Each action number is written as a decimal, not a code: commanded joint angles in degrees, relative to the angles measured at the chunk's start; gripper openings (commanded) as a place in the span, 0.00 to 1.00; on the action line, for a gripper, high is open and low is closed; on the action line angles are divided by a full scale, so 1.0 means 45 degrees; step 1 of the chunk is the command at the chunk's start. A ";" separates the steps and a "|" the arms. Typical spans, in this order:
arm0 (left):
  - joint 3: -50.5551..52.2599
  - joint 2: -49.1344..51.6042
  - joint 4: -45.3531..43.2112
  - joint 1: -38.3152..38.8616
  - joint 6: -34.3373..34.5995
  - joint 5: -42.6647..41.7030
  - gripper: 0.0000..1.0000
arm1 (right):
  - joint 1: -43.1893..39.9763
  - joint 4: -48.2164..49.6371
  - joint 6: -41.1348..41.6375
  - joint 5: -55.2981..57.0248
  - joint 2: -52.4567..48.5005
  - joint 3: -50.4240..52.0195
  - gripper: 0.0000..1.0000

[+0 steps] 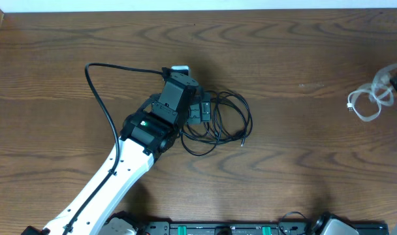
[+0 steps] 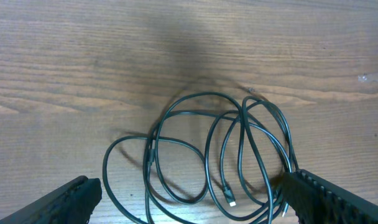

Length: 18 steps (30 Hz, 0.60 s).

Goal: Untangle cables

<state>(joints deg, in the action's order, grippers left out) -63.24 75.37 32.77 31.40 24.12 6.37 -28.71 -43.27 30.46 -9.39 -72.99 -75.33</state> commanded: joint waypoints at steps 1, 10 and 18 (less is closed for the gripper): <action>-0.0248 -0.0034 0.0005 0.0005 -0.0117 0.0214 0.99 | 0.0291 -0.0481 -0.0471 0.3487 0.0209 -0.0223 0.01; -0.0248 -0.0034 0.0005 0.0005 -0.0117 0.0214 0.99 | 0.1307 -0.0801 -0.0053 0.6329 -0.0583 0.0991 0.03; -0.0248 -0.0034 0.0005 0.0005 -0.0117 0.0214 0.99 | 0.1088 -0.0073 0.1370 0.6577 -0.2764 0.2637 0.37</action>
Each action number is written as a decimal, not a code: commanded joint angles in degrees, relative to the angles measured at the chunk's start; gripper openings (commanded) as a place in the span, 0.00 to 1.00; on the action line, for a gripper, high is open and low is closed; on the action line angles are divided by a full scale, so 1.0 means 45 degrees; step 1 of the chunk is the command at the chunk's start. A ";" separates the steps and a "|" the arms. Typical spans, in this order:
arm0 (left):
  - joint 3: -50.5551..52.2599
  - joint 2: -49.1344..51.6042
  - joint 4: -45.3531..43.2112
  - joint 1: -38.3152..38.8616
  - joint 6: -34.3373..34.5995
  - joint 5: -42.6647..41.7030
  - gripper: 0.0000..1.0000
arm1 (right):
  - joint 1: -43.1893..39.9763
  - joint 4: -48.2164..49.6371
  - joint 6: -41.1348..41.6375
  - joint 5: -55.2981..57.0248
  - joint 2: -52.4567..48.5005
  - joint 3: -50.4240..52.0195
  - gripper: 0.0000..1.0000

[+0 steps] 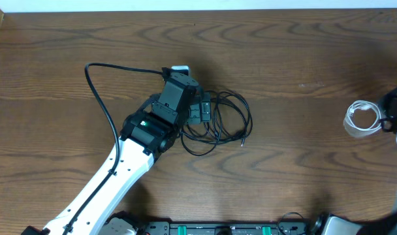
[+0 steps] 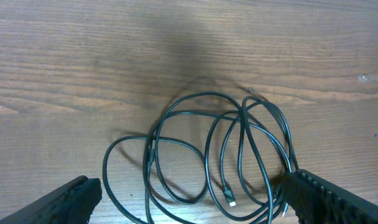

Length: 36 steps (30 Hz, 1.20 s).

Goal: Untangle cables

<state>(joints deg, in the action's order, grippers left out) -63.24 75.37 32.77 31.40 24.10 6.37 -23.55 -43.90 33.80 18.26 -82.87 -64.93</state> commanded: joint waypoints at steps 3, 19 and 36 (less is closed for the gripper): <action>-0.0248 -0.0034 0.0005 0.0005 -0.0112 0.0214 0.99 | -0.0053 0.0403 0.0607 -0.0214 -0.1326 0.0335 0.84; -0.0248 -0.0034 0.0005 0.0005 -0.0112 0.0209 0.99 | 0.1991 0.0282 -0.1030 -0.8646 0.0029 0.0335 0.99; -0.0248 -0.0034 0.0005 0.0005 -0.0112 0.0214 0.99 | 0.7543 0.1088 -0.0719 -0.8126 -0.1729 0.0457 0.99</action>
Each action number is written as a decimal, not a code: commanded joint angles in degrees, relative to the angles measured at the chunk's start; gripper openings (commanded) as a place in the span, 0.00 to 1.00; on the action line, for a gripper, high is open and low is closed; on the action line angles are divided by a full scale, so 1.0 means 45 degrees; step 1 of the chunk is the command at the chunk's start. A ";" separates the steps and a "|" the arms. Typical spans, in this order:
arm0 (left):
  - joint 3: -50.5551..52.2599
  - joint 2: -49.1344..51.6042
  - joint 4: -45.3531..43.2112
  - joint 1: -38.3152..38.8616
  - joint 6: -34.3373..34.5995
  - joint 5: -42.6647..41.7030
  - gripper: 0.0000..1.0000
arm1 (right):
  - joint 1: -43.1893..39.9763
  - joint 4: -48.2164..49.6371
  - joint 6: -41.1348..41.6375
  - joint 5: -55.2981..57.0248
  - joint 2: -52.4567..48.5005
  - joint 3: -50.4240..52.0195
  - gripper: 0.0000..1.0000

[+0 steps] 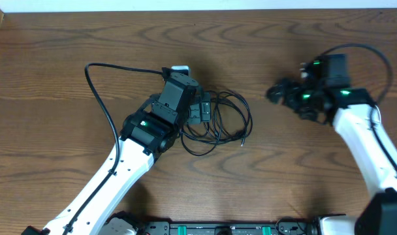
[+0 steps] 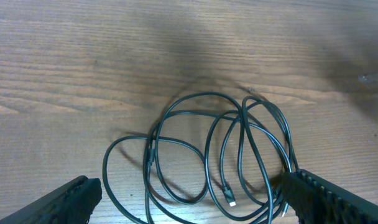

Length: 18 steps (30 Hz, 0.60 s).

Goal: Untangle cables
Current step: 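Move the right gripper left and grasp the black cable bundle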

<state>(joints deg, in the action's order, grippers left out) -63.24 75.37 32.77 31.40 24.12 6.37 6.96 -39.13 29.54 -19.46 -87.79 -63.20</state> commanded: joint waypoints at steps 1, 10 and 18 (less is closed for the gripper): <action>-0.0248 -0.0034 0.0005 0.0005 -0.0117 0.0209 0.99 | 0.1093 0.0078 0.0719 0.0350 -0.0962 0.0073 0.99; -0.0248 -0.0034 0.0005 0.0005 -0.0117 0.0209 0.99 | 0.2681 0.1909 0.2040 0.1311 -0.3643 0.0073 0.95; -0.0248 -0.0034 0.0005 0.0005 -0.0117 0.0214 0.99 | 0.3725 0.1943 0.2103 0.3070 -0.5008 0.0073 0.93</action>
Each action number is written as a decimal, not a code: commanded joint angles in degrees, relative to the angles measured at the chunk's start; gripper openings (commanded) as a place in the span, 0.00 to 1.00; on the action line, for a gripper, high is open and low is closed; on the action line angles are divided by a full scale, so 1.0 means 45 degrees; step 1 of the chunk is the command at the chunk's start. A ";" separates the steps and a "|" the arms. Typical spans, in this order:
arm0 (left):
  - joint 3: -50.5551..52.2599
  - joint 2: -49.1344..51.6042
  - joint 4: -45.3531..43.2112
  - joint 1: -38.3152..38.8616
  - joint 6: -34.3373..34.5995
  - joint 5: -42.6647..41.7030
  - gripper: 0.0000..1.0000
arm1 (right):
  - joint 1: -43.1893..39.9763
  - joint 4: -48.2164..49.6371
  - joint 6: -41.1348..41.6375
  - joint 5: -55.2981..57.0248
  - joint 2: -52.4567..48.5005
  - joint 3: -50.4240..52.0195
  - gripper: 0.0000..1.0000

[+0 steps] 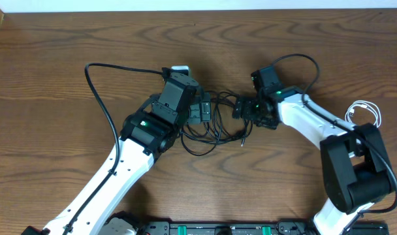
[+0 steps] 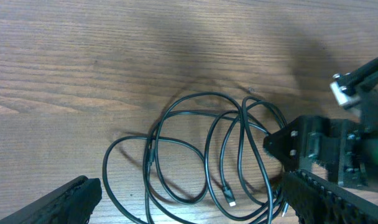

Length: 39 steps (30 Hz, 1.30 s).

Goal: Untangle cables

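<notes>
A thin black cable (image 1: 218, 124) lies in tangled loops on the wooden table, also seen in the left wrist view (image 2: 220, 155) with its plug end (image 2: 231, 200) inside the loops. My left gripper (image 1: 202, 111) hangs over the coil's left part, open wide (image 2: 189, 208), with the loops between its fingers. My right gripper (image 1: 243, 108) is at the coil's right edge and shows in the left wrist view (image 2: 307, 149). Whether its jaws are apart is not visible. A white cable (image 1: 363, 111) lies at the far right, partly behind the right arm.
The left arm's own black lead (image 1: 94, 78) arcs over the table at the upper left. The right arm (image 1: 309, 117) stretches across the table's right half. A black rail (image 1: 238, 228) runs along the front edge.
My right gripper has moved left from the middle right of the table to the right edge of the black coil. It now shows in the left wrist view. The left gripper and coil are unchanged.
At first my right gripper was at the far right edge by the white cable. Later it was apart from that cable, at the middle right of the table, and now it is at the black coil. The left gripper stayed open over the coil throughout.
</notes>
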<state>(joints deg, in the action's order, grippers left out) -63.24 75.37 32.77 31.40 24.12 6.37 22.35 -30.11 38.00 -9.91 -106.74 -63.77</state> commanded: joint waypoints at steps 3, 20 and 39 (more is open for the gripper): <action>-0.0248 -0.0034 0.0005 0.0005 -0.0117 0.0209 0.99 | 0.0539 -0.0068 0.0223 0.0981 -0.1059 0.0199 0.87; -0.0248 -0.0034 0.0005 0.0005 -0.0117 0.0209 0.99 | 0.0102 -0.1117 -0.1627 -0.0559 0.1035 0.0170 0.01; -0.0248 -0.0034 -0.0384 0.0005 -0.0112 0.0024 0.99 | -0.0199 -0.1462 -0.2594 -0.0554 0.6062 0.0175 0.01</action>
<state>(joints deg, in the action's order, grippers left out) -63.24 75.37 31.07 31.40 24.12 6.33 21.61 -36.18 25.43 -12.01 -79.46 -62.67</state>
